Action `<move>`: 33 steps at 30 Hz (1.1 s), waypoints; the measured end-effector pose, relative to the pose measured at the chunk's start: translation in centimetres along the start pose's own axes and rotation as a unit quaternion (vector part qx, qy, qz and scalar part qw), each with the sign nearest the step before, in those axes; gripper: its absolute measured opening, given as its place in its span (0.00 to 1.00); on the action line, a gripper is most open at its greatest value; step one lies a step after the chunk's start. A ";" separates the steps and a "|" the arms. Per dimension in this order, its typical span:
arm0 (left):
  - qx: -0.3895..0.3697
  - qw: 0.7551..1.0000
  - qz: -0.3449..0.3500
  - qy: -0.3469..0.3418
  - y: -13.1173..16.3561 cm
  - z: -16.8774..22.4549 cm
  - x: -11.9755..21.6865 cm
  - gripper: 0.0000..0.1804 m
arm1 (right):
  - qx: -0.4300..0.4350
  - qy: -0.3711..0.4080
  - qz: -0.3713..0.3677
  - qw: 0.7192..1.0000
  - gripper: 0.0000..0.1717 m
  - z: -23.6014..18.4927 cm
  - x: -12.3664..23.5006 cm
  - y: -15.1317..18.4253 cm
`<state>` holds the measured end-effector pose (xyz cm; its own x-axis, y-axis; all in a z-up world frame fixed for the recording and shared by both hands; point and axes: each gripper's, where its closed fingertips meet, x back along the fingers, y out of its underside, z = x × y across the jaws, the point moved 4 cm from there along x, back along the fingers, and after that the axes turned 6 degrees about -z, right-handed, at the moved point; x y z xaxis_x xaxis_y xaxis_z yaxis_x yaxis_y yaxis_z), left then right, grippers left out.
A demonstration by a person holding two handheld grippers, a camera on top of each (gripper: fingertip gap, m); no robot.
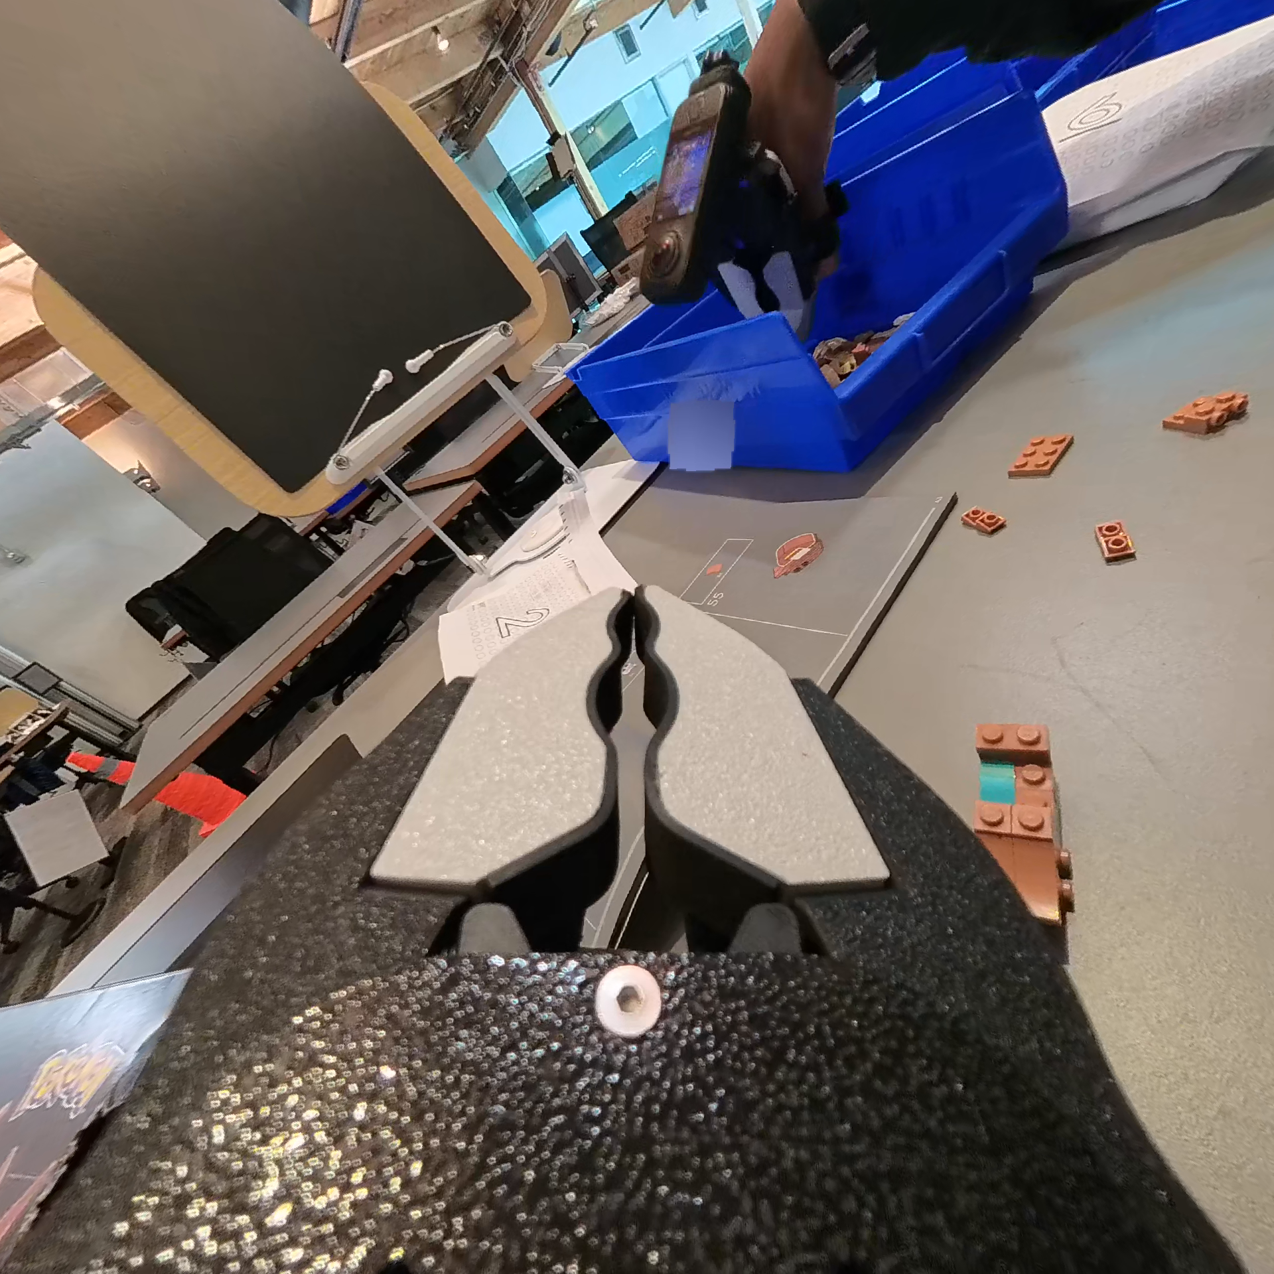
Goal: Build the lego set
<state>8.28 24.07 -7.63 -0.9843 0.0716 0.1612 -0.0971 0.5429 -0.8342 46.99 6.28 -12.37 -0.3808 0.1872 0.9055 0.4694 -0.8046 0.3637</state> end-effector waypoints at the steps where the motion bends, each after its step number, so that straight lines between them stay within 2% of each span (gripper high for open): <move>1: 0.001 1.000 0.000 0.000 0.0 0.0 0.0 0.00 | 0.006 -0.007 0.004 1.000 0.04 -0.1 0.0 -0.1; 5: 0.003 1.000 0.000 -0.001 0.1 -0.1 0.0 0.00 | 0.031 -0.031 0.018 0.999 0.05 -0.1 -0.2 -0.7; 10: 0.002 1.000 -0.001 0.000 0.1 -0.1 0.0 0.00 | 0.051 -0.046 -0.003 0.998 0.07 -0.1 -0.8 -0.8; 20: 0.000 1.000 0.000 -0.001 0.0 -0.1 0.0 0.00 | 0.044 -0.059 -0.002 0.997 0.05 0.1 -1.3 -0.8; 25: 0.002 1.000 0.002 -0.004 -0.1 -0.2 0.1 0.00 | 0.030 -0.037 0.046 0.998 0.05 -0.3 0.5 -0.3; 28: 0.000 1.000 0.004 -0.005 -0.2 -0.2 0.1 0.00 | 0.003 -0.025 0.135 0.991 0.05 -1.4 3.6 -0.1; 30: -0.003 1.000 0.006 -0.004 -0.4 -0.1 0.2 0.00 | -0.017 -0.035 0.255 0.966 0.05 -3.1 7.0 -0.8; 31: -0.004 1.000 0.007 -0.005 -0.5 0.0 0.2 0.00 | -0.026 -0.045 0.328 0.943 0.05 -4.2 9.1 -1.2; 33: -0.006 1.000 0.012 -0.005 -0.8 0.1 0.3 0.00 | -0.033 -0.073 0.484 0.871 0.05 -6.8 13.7 -1.8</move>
<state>8.08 23.62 -6.99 -0.9877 0.0767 0.1359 -0.0715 0.5512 -0.8313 35.48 6.47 -2.09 0.2763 -0.5319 0.8004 0.4653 -0.6547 -0.5957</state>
